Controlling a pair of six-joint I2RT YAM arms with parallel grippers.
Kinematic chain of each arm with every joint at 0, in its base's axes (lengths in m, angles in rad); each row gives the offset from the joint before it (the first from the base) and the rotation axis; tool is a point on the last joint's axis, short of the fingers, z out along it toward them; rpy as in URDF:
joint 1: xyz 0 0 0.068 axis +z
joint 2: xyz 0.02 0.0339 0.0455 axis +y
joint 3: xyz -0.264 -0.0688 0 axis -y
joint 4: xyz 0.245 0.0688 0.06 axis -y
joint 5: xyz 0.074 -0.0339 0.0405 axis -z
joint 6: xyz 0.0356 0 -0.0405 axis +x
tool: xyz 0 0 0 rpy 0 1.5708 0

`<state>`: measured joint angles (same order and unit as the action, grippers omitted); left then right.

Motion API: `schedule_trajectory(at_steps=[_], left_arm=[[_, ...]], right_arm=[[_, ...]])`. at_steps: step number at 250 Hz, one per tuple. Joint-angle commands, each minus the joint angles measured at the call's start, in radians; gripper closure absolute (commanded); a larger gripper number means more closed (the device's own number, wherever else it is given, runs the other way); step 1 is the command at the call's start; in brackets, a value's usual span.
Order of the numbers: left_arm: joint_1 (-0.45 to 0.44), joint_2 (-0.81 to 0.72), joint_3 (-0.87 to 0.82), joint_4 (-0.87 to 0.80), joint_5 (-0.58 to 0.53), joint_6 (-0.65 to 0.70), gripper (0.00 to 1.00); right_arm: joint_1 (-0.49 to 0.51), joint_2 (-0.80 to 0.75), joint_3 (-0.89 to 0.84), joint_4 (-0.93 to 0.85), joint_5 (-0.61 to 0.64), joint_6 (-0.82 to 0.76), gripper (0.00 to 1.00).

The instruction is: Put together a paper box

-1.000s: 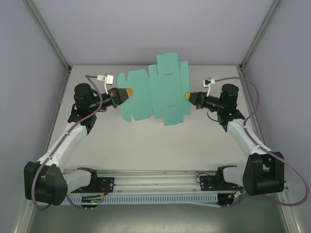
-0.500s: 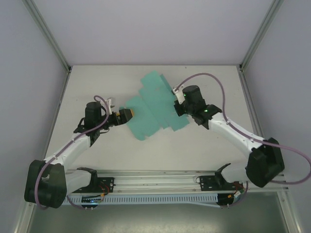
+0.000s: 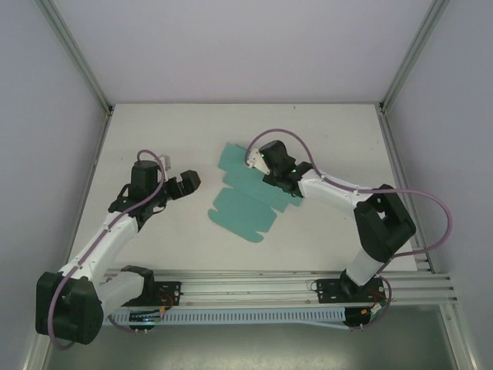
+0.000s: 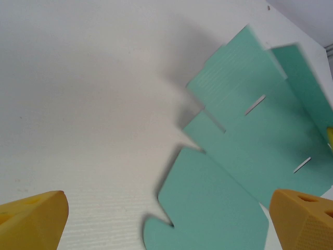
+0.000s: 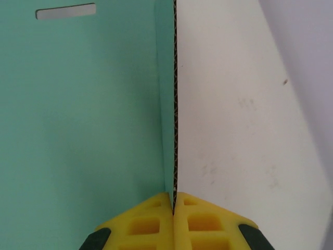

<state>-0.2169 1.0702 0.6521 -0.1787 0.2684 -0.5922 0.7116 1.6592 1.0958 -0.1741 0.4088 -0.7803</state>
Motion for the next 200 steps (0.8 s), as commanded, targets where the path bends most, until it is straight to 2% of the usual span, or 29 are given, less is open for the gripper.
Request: schedule_trajectory(at_steps=[1, 36, 59, 148, 182, 200], left_arm=[[0.004, 0.057, 0.074, 0.022, -0.016, 0.013, 0.01], [0.022, 0.171, 0.173, 0.080, 0.082, 0.010, 0.01], [0.033, 0.261, 0.254, 0.101, 0.179, 0.011, 0.01], [0.036, 0.536, 0.492, 0.213, 0.537, 0.008, 0.01], [0.033, 0.611, 0.508, 0.263, 0.683, -0.011, 0.01], [0.031, 0.624, 0.495, 0.268, 0.700, -0.016, 0.01]], right_arm=[[0.026, 0.033, -0.001, 0.163, 0.082, -0.263, 1.00], [0.053, 0.046, -0.092, 0.462, 0.007, -0.458, 1.00], [0.067, 0.057, -0.125, 0.595, -0.028, -0.518, 1.00], [0.102, 0.059, -0.195, 0.792, -0.040, -0.533, 1.00], [0.105, 0.072, -0.192, 0.806, -0.022, -0.506, 1.00], [0.105, 0.074, -0.191, 0.825, -0.016, -0.478, 1.00]])
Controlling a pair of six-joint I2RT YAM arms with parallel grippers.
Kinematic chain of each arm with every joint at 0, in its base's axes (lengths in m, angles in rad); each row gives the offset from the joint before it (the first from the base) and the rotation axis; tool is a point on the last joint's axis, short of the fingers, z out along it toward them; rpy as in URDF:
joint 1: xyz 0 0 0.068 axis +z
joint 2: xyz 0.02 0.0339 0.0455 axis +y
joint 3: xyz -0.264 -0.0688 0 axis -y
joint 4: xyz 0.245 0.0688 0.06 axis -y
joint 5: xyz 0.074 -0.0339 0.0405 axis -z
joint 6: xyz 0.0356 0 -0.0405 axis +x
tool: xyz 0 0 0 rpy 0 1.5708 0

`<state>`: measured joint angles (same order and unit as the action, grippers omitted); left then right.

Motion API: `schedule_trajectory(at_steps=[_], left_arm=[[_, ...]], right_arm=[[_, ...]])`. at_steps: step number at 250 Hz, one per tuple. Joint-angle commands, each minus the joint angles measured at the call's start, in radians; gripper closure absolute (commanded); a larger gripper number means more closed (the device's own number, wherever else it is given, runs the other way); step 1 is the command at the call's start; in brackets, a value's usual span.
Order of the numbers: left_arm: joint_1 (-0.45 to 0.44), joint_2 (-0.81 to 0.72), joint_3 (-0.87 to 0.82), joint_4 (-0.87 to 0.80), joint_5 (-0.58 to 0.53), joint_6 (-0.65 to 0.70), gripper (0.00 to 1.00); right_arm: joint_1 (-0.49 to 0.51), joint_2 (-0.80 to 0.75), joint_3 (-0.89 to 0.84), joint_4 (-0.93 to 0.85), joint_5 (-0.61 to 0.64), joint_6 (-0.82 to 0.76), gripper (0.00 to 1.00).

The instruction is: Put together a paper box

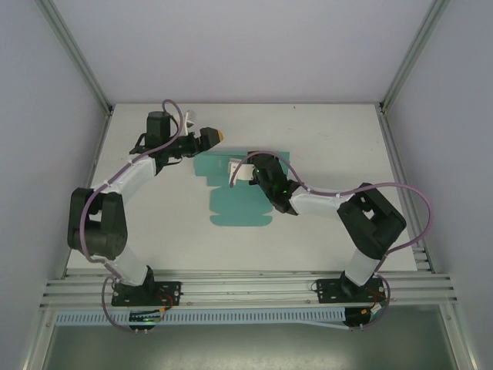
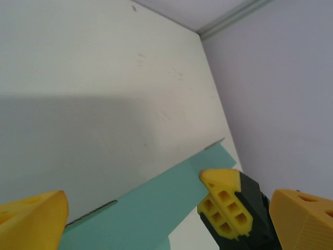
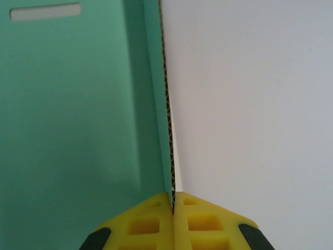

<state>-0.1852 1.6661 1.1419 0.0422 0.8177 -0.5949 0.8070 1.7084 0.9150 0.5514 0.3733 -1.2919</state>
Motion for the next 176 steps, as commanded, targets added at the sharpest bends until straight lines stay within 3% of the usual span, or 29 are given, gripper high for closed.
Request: schedule_trajectory(at_steps=[1, 129, 176], left_arm=[[0.000, 0.028, 0.004, 0.047, 0.150, -0.013, 0.01], [-0.038, -0.018, -0.077, 0.063, 0.110, -0.031, 0.01], [-0.074, 0.038, -0.074, 0.232, 0.171, -0.125, 0.01]], right_arm=[[0.007, 0.025, -0.009, 0.099, 0.019, 0.036, 1.00], [0.018, 0.088, 0.087, 0.001, 0.182, 0.170, 1.00], [0.048, 0.081, 0.074, 0.019, 0.162, 0.205, 1.00]])
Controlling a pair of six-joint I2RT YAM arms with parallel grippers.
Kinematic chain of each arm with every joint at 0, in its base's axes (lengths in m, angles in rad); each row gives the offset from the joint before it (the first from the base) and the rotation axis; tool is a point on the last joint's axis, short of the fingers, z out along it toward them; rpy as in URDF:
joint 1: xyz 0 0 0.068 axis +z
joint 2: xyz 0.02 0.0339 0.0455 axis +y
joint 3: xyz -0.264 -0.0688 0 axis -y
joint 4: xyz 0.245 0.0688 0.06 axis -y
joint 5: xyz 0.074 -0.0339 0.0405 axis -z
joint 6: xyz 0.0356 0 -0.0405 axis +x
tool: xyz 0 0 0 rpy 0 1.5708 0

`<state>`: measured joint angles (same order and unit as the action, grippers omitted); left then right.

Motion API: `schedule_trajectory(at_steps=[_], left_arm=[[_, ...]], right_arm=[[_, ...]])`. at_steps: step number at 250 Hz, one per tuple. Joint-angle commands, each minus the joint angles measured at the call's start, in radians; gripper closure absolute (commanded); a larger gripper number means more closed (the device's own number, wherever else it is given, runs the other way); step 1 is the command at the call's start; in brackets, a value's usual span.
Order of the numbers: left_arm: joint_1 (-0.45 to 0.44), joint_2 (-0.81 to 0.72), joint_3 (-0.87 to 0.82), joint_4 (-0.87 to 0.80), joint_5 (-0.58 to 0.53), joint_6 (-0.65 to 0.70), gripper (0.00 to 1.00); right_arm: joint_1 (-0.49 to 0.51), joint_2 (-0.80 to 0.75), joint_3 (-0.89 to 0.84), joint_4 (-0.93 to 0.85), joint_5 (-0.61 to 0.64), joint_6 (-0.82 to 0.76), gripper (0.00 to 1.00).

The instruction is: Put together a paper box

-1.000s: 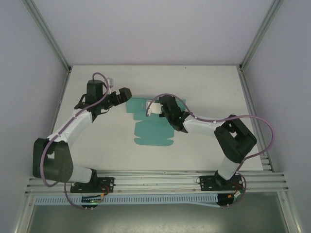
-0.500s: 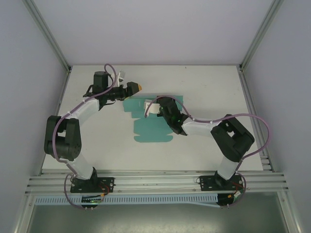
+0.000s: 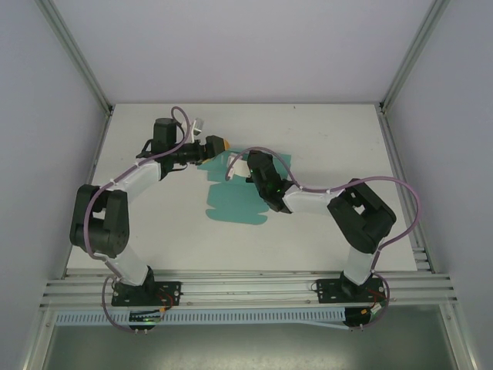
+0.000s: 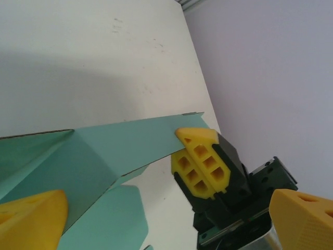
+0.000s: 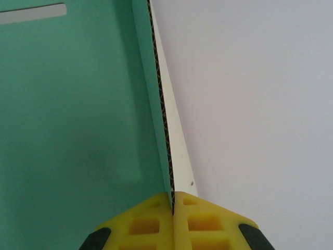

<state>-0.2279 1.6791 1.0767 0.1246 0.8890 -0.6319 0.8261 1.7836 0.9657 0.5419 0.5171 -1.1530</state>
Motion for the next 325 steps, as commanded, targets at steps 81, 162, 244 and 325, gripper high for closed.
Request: schedule_trajectory(at_steps=[81, 162, 244, 325], left_arm=[[-0.087, 0.112, 0.020, 0.354, 0.147, -0.227, 0.01], [-0.094, 0.178, -0.040, 0.750, 0.212, -0.475, 0.02], [-0.089, -0.021, -0.051, 0.215, 0.051, -0.092, 0.02], [0.083, -0.356, -0.212, -0.234, -0.334, 0.208, 0.01]], right_arm=[[0.049, 0.023, 0.002, 0.134, -0.062, 0.122, 1.00], [0.049, 0.000, -0.053, 0.187, -0.109, 0.179, 1.00], [0.001, -0.071, -0.097, 0.135, -0.084, 0.186, 1.00], [-0.067, -0.140, -0.109, 0.040, -0.143, 0.181, 1.00]])
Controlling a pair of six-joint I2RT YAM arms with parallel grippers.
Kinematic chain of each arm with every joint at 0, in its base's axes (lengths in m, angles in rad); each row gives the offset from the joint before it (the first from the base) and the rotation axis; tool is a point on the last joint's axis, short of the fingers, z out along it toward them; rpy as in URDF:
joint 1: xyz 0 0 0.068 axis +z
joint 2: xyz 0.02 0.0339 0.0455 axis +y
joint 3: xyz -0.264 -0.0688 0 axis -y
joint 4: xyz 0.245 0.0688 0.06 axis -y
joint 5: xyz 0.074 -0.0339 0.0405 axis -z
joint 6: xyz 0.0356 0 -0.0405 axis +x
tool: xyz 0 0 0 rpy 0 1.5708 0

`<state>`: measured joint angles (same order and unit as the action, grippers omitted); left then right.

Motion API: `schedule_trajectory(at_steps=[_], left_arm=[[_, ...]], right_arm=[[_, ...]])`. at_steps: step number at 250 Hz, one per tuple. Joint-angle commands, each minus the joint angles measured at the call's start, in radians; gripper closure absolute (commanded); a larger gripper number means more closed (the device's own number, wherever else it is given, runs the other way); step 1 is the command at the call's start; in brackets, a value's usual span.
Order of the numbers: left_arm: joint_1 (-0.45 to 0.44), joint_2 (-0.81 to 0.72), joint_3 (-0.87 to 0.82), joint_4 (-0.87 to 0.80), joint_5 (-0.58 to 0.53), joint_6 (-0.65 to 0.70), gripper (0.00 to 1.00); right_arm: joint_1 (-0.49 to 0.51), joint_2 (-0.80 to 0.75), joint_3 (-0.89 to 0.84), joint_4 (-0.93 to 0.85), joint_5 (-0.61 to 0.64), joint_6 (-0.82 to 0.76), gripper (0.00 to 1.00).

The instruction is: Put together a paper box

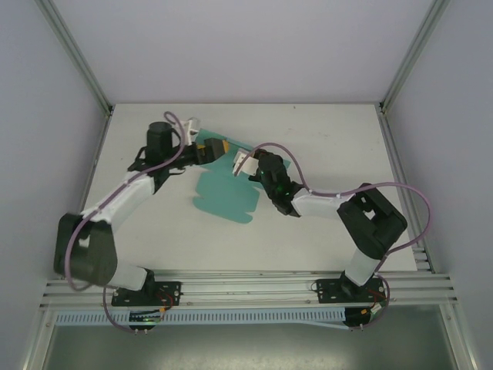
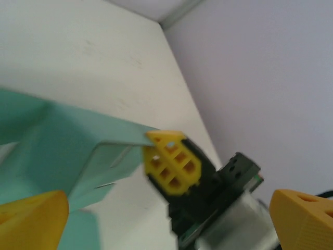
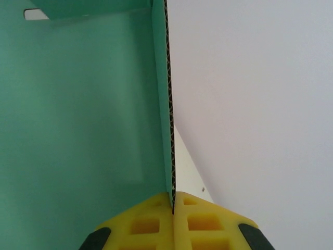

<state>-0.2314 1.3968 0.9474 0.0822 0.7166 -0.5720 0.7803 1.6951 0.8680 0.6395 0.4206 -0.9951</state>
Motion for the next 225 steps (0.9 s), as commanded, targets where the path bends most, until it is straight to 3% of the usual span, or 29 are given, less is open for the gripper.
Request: schedule_trajectory(at_steps=[1, 28, 72, 133, 174, 189, 225], left_arm=[[0.088, -0.075, -0.084, -0.195, -0.169, 0.149, 0.01], [0.113, -0.065, -0.090, -0.252, -0.268, 0.196, 0.02], [0.151, 0.080, -0.043, -0.292, -0.358, 0.163, 0.05], [0.156, 0.180, -0.023, -0.249, -0.396, 0.186, 0.05], [0.156, 0.289, 0.075, -0.297, -0.453, 0.229, 0.04], [0.156, 0.305, 0.078, -0.275, -0.407, 0.249, 0.05], [0.156, 0.268, -0.034, -0.079, -0.116, 0.280, 0.07]], right_arm=[[-0.021, -0.052, -0.011, -0.059, -0.048, 0.019, 1.00], [-0.028, -0.067, -0.004, -0.083, -0.075, 0.023, 1.00], [-0.029, -0.081, 0.008, -0.105, -0.082, 0.029, 1.00], [-0.030, -0.114, 0.010, -0.140, -0.115, 0.062, 1.00], [-0.031, -0.140, 0.002, -0.152, -0.157, 0.086, 1.00], [-0.033, -0.149, 0.002, -0.154, -0.164, 0.099, 1.00], [-0.035, -0.150, 0.012, -0.162, -0.144, 0.119, 1.00]])
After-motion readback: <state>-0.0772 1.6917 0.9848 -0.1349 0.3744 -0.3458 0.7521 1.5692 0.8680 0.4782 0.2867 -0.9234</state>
